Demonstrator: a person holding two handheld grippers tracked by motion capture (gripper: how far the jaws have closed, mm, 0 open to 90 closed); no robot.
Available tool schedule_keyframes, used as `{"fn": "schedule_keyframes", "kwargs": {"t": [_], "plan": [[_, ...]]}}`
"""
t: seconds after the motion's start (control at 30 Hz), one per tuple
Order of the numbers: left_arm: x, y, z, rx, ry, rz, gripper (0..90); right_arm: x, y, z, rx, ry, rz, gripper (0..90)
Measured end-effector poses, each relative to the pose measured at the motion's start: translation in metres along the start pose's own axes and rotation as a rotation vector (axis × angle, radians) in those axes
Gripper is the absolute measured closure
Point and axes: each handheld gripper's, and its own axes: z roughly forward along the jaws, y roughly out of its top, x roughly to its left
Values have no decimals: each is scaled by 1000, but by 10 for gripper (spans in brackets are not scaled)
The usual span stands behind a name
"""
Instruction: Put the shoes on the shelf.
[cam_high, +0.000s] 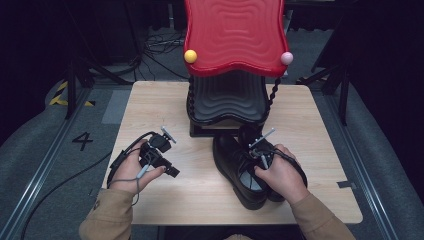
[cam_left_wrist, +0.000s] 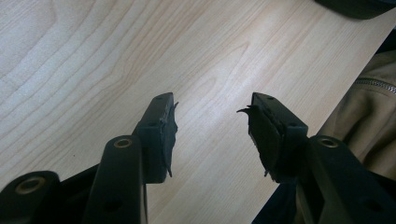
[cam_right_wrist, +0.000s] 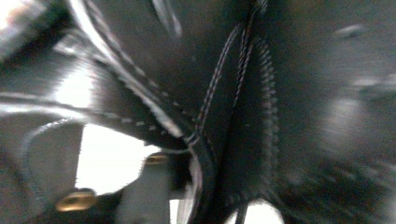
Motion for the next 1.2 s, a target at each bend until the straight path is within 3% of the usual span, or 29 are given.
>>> {"fn": "schedule_keyframes", "kwargs": {"t": [0.13, 0.37, 0.57, 0.73, 0.83, 1.2], "plan": [[1, 0, 0, -2, -3, 0, 515, -6, 1, -3, 5, 27, 32, 792], [2, -1, -2, -8, 0, -3, 515, -5, -1, -4, -21, 17, 1, 823], [4, -3, -2, -12, -5, -8, 515, -3, -4, -13, -21, 50, -2, 825], [5, -5, -5, -24, -4, -13, 515, 0, -7, -33, -21, 46, -15, 824], [5, -5, -5, -29, 3, -17, 515, 0, -11, -50, -12, 73, -12, 823], [8, -7, -8, -39, -6, -30, 513, -3, -16, -88, -16, 97, -8, 821]]}}
